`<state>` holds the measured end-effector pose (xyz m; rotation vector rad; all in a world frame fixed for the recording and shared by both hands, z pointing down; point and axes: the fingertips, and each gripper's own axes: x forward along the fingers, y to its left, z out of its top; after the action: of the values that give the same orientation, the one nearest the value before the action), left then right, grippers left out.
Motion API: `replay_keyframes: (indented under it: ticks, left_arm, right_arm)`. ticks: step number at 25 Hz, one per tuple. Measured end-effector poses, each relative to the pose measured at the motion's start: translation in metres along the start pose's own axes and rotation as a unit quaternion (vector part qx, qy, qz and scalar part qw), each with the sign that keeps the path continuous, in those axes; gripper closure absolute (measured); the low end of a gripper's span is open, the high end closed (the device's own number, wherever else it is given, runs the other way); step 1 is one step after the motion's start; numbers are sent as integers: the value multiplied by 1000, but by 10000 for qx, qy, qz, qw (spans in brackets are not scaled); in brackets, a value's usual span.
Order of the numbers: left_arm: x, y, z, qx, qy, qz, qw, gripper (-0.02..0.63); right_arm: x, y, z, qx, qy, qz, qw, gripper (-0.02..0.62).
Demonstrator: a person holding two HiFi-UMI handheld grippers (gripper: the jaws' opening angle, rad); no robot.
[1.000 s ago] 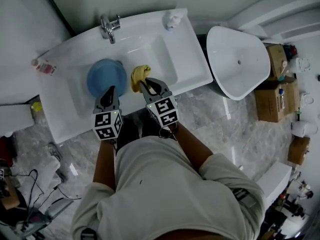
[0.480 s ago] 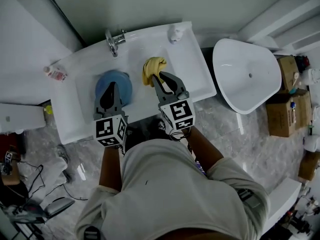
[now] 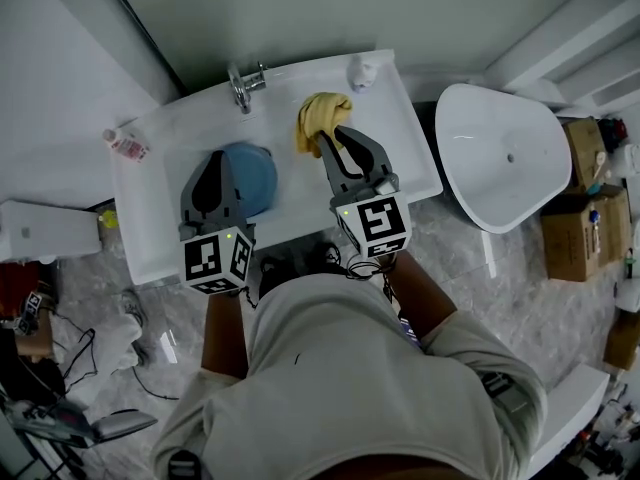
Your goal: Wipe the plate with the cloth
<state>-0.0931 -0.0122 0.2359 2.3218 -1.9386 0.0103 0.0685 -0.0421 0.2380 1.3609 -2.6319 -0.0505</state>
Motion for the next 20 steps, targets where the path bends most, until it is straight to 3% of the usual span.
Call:
replay_keyframes:
  ticks: [7, 20]
  left_arm:
    - [-7, -1, 1, 240, 105, -23, 9997, 581]
    - [-12, 0, -9, 189, 196, -140, 9995, 581]
  right_arm:
    - [-4, 11, 5, -48, -2, 43, 10000, 549]
    - [-6, 27, 2, -106, 126, 32, 9999, 549]
